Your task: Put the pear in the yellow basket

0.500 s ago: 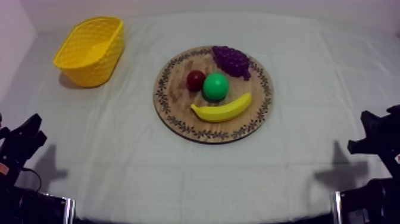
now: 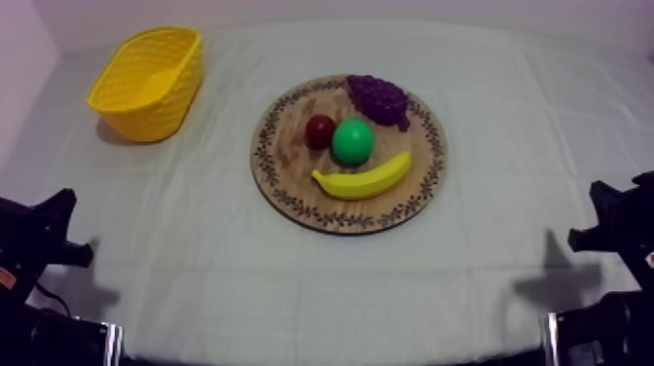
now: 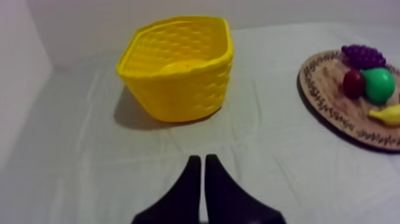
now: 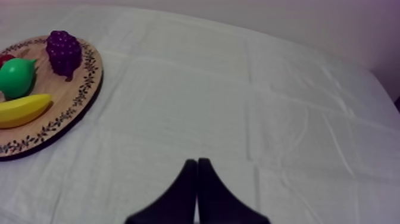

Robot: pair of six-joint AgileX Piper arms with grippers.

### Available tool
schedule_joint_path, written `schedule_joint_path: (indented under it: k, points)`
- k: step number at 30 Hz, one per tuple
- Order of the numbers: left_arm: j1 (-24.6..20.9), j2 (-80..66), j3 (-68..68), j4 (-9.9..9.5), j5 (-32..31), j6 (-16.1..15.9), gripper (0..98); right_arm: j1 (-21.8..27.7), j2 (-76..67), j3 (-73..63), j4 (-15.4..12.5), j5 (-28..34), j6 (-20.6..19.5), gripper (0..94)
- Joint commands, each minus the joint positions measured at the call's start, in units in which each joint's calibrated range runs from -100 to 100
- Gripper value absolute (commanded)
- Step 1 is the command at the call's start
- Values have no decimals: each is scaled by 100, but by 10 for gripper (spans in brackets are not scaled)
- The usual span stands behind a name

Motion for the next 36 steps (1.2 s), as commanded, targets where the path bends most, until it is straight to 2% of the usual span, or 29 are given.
schedule_joint_path:
  k: [1,6,12,18,21,25,27,36]
  points:
    - [3,-3,-5,-6,-6,-161,1,-1,-2,4,0,-3,3,3]
    - [-6,426,-651,53,140,-193,1,-1,-2,4,0,-3,4,3]
    - [33,2023,-2616,74,564,-209,1,-1,-2,4,0,-3,3,3]
    - [12,3831,-4769,288,1202,-165,1,-1,-2,4,0,-3,3,3]
    - [294,4612,-5842,249,1618,30,1,-1,-2,4,0,-3,4,3]
    - [990,5562,-7182,-86,2161,558,1,-1,-2,4,0,-3,4,3]
    - [1265,5999,-7761,-170,2384,782,1,-1,-2,4,0,-3,4,3]
    - [2054,7799,-9354,-43,2903,1350,3,-1,-2,4,0,-3,3,3]
